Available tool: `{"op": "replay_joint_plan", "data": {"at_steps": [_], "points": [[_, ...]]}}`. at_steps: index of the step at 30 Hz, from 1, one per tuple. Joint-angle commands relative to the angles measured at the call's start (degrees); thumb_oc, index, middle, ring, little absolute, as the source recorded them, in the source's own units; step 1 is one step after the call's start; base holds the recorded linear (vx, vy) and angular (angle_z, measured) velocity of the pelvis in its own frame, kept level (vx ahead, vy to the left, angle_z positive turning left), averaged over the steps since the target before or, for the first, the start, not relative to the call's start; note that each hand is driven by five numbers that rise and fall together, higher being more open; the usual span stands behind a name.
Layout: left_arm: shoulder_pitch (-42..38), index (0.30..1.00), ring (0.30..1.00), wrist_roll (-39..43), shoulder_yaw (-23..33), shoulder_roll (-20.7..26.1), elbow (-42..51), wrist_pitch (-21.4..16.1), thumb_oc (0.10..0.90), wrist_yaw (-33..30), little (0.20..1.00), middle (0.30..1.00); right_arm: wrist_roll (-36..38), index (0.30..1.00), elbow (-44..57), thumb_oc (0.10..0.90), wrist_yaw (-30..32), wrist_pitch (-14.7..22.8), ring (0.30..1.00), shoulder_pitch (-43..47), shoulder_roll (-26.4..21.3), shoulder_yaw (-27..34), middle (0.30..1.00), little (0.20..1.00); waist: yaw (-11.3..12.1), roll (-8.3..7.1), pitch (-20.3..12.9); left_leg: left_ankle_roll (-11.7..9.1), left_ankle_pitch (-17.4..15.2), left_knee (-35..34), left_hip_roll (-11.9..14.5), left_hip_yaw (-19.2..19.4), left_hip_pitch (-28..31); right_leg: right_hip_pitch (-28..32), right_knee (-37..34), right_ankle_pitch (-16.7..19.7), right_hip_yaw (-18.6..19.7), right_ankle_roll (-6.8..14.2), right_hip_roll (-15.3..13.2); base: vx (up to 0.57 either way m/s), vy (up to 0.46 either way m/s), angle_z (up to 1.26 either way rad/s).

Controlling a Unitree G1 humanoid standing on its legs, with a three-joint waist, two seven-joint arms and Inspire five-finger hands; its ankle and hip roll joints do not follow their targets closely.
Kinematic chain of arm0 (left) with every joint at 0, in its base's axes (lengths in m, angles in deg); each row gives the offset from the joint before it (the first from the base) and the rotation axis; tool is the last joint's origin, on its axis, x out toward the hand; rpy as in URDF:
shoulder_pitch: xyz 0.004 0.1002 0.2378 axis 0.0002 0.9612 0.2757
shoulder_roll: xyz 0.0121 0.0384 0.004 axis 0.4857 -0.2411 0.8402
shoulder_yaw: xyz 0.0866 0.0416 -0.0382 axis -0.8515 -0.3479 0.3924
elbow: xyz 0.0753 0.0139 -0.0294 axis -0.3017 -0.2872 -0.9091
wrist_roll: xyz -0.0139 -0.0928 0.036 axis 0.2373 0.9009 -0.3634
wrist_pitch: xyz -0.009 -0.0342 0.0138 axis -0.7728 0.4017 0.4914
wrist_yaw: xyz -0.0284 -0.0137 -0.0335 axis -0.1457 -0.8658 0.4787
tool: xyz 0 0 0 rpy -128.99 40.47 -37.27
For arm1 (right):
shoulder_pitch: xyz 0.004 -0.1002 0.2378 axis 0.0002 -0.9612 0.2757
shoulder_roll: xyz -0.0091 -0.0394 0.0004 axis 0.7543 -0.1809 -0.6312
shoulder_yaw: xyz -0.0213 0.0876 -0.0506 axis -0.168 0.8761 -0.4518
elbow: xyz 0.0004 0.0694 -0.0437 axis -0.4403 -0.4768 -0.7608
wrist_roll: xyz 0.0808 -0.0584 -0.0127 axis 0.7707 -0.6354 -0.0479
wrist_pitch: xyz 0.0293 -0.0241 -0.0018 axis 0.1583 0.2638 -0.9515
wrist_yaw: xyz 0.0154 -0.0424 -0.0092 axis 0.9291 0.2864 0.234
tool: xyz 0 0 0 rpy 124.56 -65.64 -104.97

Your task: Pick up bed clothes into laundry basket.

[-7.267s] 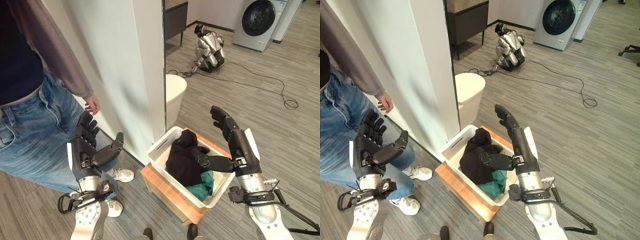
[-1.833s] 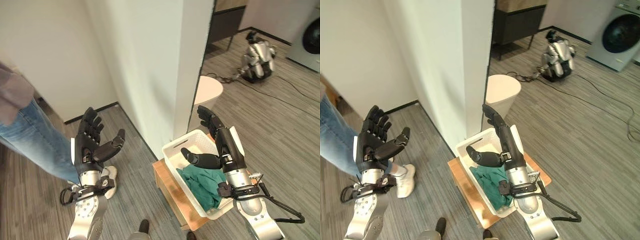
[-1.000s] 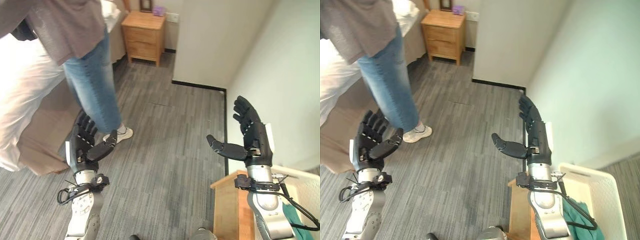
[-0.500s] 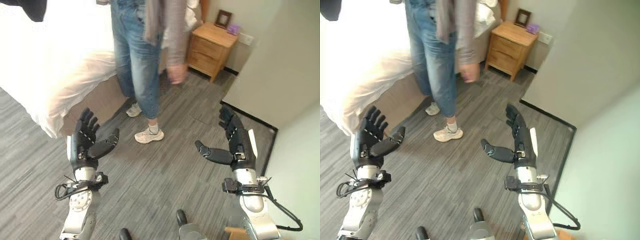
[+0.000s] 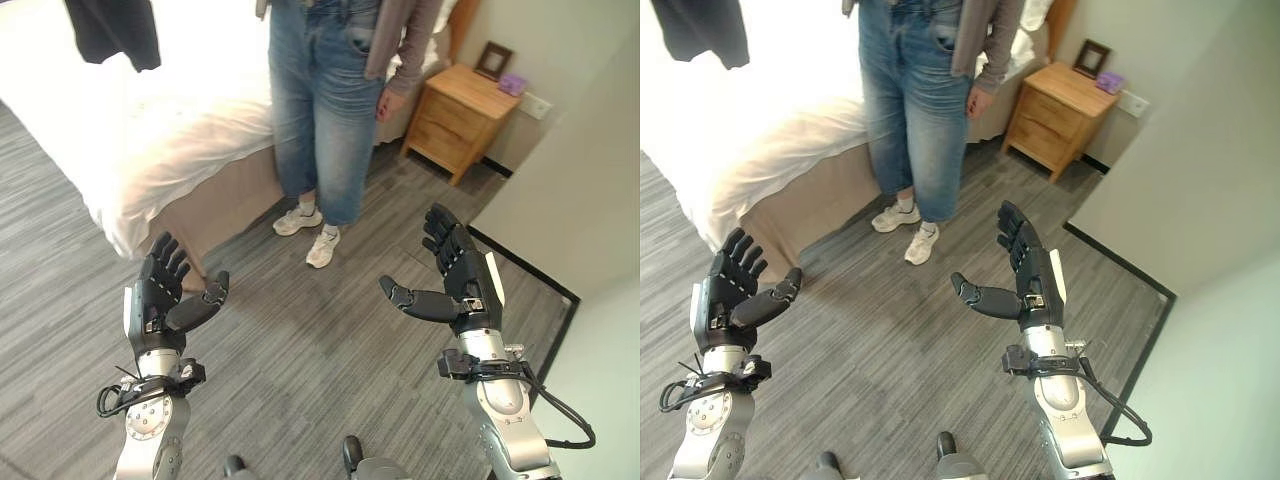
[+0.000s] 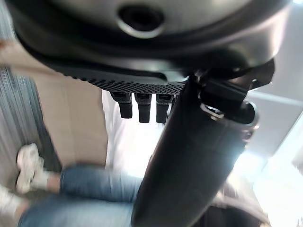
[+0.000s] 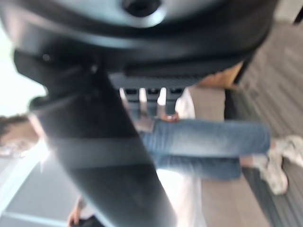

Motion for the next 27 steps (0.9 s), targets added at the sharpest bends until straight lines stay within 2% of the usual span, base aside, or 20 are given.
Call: {"op": "replay_joint_plan", "data": {"at_steps": [1,2,3,4,5,6,9,10,13,14,15,16,18,20,21,22,23,24,26,27], "points": [[-1.49,0.9,0.9,-3.82,4.14,3.15,2.97,-4.69,0.8,-2.51,0.9,0.9,2.54,0.9,5.24,0.8,0.66,4.75,0.9,5.31,-0.75,0.47,0.9,0.9,0.15,-0.53,-1.15,1.82,-3.15,6.0,3.5,7.83,0.89,5.15,-2.84,-5.49,-0.39,0.13,-2.04,0.21,-0.038,0.44],[-1.12,0.9,0.9,-5.51,4.75,3.68,1.78,-3.69,0.8,-2.87,0.9,0.9,2.19,0.9,4.91,0.8,0.7,4.23,0.9,5.84,-0.99,0.09,0.9,0.9,0.59,-0.3,-1.6,2.34,-4.31,4.19,3.28,10.23,-0.25,5.9,-3.0,-6.21,-0.49,0.27,-2.02,0.41,0.042,0.03],[0.06,0.9,0.9,-7.22,5.86,3.64,1.28,-2.99,0.8,-2.58,0.9,0.9,0.74,0.9,4.67,0.8,0.07,3.26,0.9,6.41,-1.5,-0.41,0.9,0.9,1.24,0.43,-2.73,3.76,-6.73,-2.76,2.27,13.86,-1.17,6.55,-3.0,-7.86,-0.11,1.35,-2.16,0.33,0.084,-0.11],[0.25,0.9,0.9,-7.29,5.89,3.56,1.36,-2.96,0.8,-2.58,0.9,0.9,0.69,0.9,4.7,0.8,0.09,3.21,0.9,6.3,-1.53,-0.51,0.9,0.9,1.18,0.04,-2.84,3.87,-7.03,-3.16,1.57,14.19,-0.64,6.82,-3.0,-8.21,-0.16,1.63,-2.82,0.56,0.245,0.18],[1.4,0.9,0.9,-8.66,6.52,3.33,1.02,-2.28,0.8,-2.46,0.9,0.9,-0.25,0.9,4.54,0.8,-0.26,2.7,0.9,6.87,-1.93,-1.05,0.9,0.9,1.56,1.7,-3.9,3.38,-6.0,-12.29,1.52,16.12,-0.87,8.19,-3.0,-9.69,0.09,2.82,-2.49,0.5,0.223,0.22],[1.99,0.9,0.9,-9.08,6.8,2.91,1.02,-2.12,0.8,-2.44,0.9,0.9,-0.44,0.9,4.47,0.8,-0.19,2.43,0.9,7.24,-2.13,-1.33,0.9,0.9,1.82,2.25,-4.5,3.56,-4.51,-17.7,1.44,17.56,-0.78,9.18,-3.0,-10.4,-0.19,3.45,-2.81,0.49,0.214,0.21],[2.63,0.9,0.9,-9.24,7.13,2.64,1.0,-1.67,0.8,-2.44,0.9,0.9,-1.1,0.9,4.46,0.8,0.18,1.82,0.9,7.82,-2.98,-1.12,0.9,0.9,2.44,2.58,-5.13,3.67,-2.26,-24.49,1.83,17.79,-1.92,11.81,-3.0,-11.83,-1.4,4.96,-4.52,0.44,0.187,0.14],[3.33,0.9,0.9,-9.49,6.92,2.76,0.93,-1.1,0.8,-1.96,0.9,0.9,-1.67,0.9,4.04,0.8,-0.25,1.4,0.9,7.8,-2.94,-1.42,0.9,0.9,2.46,3.87,-6.0,4.4,-0.92,-26.45,1.13,16.0,-1.45,13.03,-3.0,-11.74,-1.63,6.38,-5.31,0.65,0.256,0.01],[2.67,0.9,0.9,-9.93,6.59,3.22,0.53,-0.55,0.8,-2.5,0.9,0.9,-1.97,0.9,3.2,0.8,-0.09,1.27,0.9,8.6,-2.49,-2.29,0.9,0.9,3.19,3.82,-6.75,4.58,1.68,-26.61,-0.65,13.03,-0.91,13.8,-2.89,-11.0,-0.16,6.64,-6.58,0.42,0.184,-0.63],[1.45,0.9,0.9,-10.36,6.48,4.42,-0.4,-0.06,0.8,-3.37,0.9,0.9,-2.17,0.9,1.73,0.8,-0.04,0.47,0.9,9.76,-2.2,-3.58,0.9,0.9,3.46,2.07,-7.63,5.95,0.95,-26.21,-3.48,12.08,0.96,13.16,1.34,-8.15,1.0,8.11,-9.48,0.44,0.22,-0.82],[1.37,0.9,0.9,-10.37,6.53,4.47,-0.45,-0.07,0.8,-3.4,0.9,0.9,-2.2,0.9,1.66,0.8,-0.01,0.48,0.9,9.88,-2.14,-3.62,0.9,0.9,3.76,2.12,-7.67,6.03,1.09,-26.32,-3.31,12.42,0.93,12.82,1.3,-7.91,1.39,8.14,-9.43,0.4,0.207,-0.33],[0.19,0.9,0.9,-10.57,6.02,5.15,-1.23,0.2,0.8,-3.75,0.9,0.9,-2.39,0.9,0.49,0.8,0.04,0.09,0.9,10.32,-2.18,-3.92,0.9,0.9,3.81,1.2,-7.98,6.86,-0.05,-26.1,-5.05,11.97,2.13,12.28,4.34,-5.23,1.39,9.15,-10.88,0.23,0.137,-0.1],[-2.15,0.9,0.9,-11.18,5.17,6.55,-2.62,0.8,0.8,-4.42,0.9,0.9,-3.6,0.9,-1.54,0.8,0.76,-0.42,0.9,10.76,-2.47,-3.9,0.9,0.9,4.18,-0.31,-8.2,9.02,-2.47,-26.16,-8.48,12.03,4.87,9.78,12.91,6.5,2.88,10.37,-13.2,0.33,0.247,0.06],[-4.55,0.9,0.9,-10.38,5.1,8.53,-2.31,-0.02,0.8,-4.72,0.9,0.9,-3.3,0.9,-1.47,0.8,1.34,-0.31,0.9,10.96,-2.81,-2.34,0.9,0.9,2.61,-0.08,-6.5,11.5,-7.04,-27.0,-10.84,10.07,9.74,3.27,26.65,14.69,6.47,9.16,-11.97,0.53,0.278,0.39],[-4.83,0.9,0.9,-10.24,4.83,8.79,-2.16,0.14,0.8,-4.42,0.9,0.9,-3.1,0.9,-1.34,0.8,1.37,-0.26,0.9,10.64,-2.75,-1.77,0.9,0.9,2.01,0.58,-5.78,11.93,-8.1,-27.31,-10.79,8.78,11.26,0.65,29.14,12.25,7.13,8.26,-10.01,0.45,0.171,0.5],[-4.87,0.9,0.9,-10.23,4.84,8.77,-2.15,0.15,0.8,-4.41,0.9,0.9,-3.09,0.9,-1.32,0.8,1.36,-0.27,0.9,10.67,-2.77,-1.75,0.9,0.9,2.07,0.79,-5.82,11.87,-7.9,-27.36,-10.51,8.82,11.1,0.38,29.21,12.37,7.14,8.1,-9.72,0.48,0.119,0.93],[-4.99,0.9,0.9,-10.07,4.64,8.62,-1.66,0.49,0.8,-3.72,0.9,0.9,-2.39,0.9,-0.92,0.8,0.78,0.0,0.9,9.0,-2.22,-0.46,0.9,0.9,-0.02,1.18,-4.44,12.1,-9.91,-27.57,-11.61,6.29,13.73,-4.91,30.01,6.94,6.28,7.68,-6.48,0.3,0.053,1.05],[-5.0,0.9,0.9,-10.07,4.66,8.61,-1.64,0.5,0.8,-3.71,0.9,0.9,-2.38,0.9,-0.9,0.8,0.76,0.0,0.9,9.02,-2.23,-0.46,0.9,0.9,-0.1,1.35,-4.52,12.04,-9.68,-27.63,-11.38,6.21,13.55,-5.02,29.85,7.16,6.11,7.53,-6.26,0.5,0.075,0.92],[-4.89,0.9,0.9,-9.99,4.84,8.29,-1.18,0.65,0.8,-3.06,0.9,0.9,-1.67,0.9,0.38,0.8,0.29,0.07,0.9,7.7,-2.22,0.61,0.9,0.9,-2.59,1.66,-3.49,11.49,-12.34,-27.66,-11.75,4.22,16.56,-9.85,25.0,1.14,2.63,6.26,-4.57,0.55,-0.003,0.75],[-4.93,0.9,0.9,-9.07,4.27,7.31,-0.52,0.6,0.8,-2.5,0.9,0.9,-1.48,0.9,0.94,0.8,-0.03,0.45,0.9,6.89,-2.15,1.23,0.9,0.9,-4.72,1.14,-3.3,10.77,-14.78,-27.66,-12.35,2.01,19.42,-12.1,16.1,-1.67,1.49,5.47,-1.6,0.54,-0.048,0.79]]}}
